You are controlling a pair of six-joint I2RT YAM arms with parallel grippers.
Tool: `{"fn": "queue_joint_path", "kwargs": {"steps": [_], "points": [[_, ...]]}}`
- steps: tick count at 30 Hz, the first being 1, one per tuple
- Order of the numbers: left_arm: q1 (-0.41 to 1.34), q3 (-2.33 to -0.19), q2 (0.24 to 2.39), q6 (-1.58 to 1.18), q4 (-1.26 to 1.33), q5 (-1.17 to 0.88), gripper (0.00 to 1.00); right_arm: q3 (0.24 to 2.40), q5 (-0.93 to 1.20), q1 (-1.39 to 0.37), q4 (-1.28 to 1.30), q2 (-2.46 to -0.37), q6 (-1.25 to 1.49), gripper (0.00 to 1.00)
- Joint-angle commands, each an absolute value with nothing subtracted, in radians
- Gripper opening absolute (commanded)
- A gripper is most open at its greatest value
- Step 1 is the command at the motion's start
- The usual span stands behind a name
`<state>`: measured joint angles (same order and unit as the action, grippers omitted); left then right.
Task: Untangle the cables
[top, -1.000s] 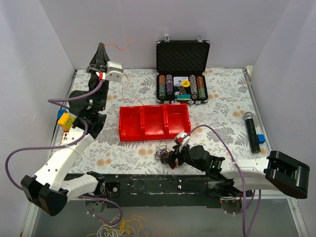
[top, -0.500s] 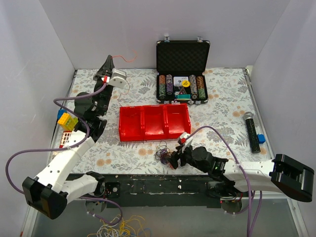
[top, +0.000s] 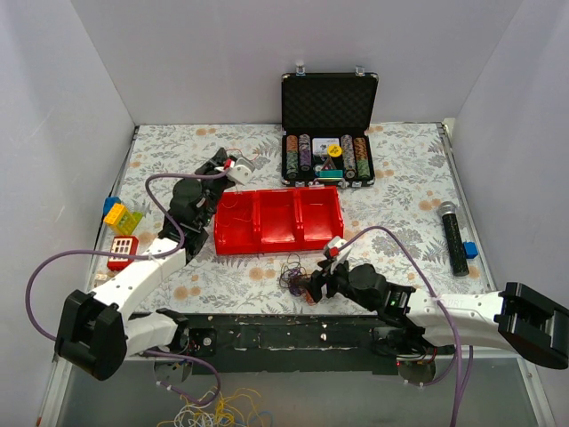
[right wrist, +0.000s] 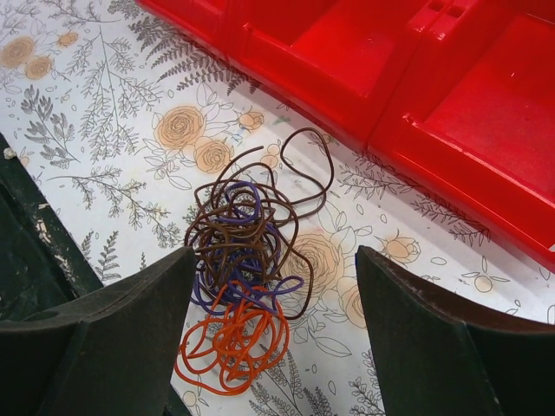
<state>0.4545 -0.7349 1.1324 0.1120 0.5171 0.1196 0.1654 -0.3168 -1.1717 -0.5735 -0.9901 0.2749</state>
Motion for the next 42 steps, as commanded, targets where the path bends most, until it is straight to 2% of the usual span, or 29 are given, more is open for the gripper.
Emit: {"fn": "queue_joint_path", "kwargs": {"steps": [1, 6, 11, 23, 31, 42], "points": [[0.451, -0.715, 1.155, 0.138, 0.551, 0.127, 0.00, 0.156, -0.347, -1.170, -0.581, -0.971, 0.284, 0.82], [0.451, -0.707, 1.186, 0.052, 0.425, 0.083, 0.00, 0.156, -0.354, -1.170, -0.577, -0.963, 0.287, 0.82], [0.451, -0.721, 1.253, -0.077, 0.279, 0.172, 0.00, 0.166, -0.365, -1.170, -0.548, -0.937, 0.285, 0.82], [0.451, -0.612, 1.250, -0.101, 0.196, 0.170, 0.00, 0.161, -0.379, -1.169, -0.523, -0.923, 0.287, 0.83], [0.451, -0.646, 1.336, -0.193, 0.189, 0.288, 0.00, 0.149, -0.383, -1.167, -0.514, -0.919, 0.299, 0.83], [0.462, -0.661, 1.410, -0.222, 0.078, 0.209, 0.02, 0.146, -0.390, -1.167, -0.505, -0.914, 0.314, 0.83]]}}
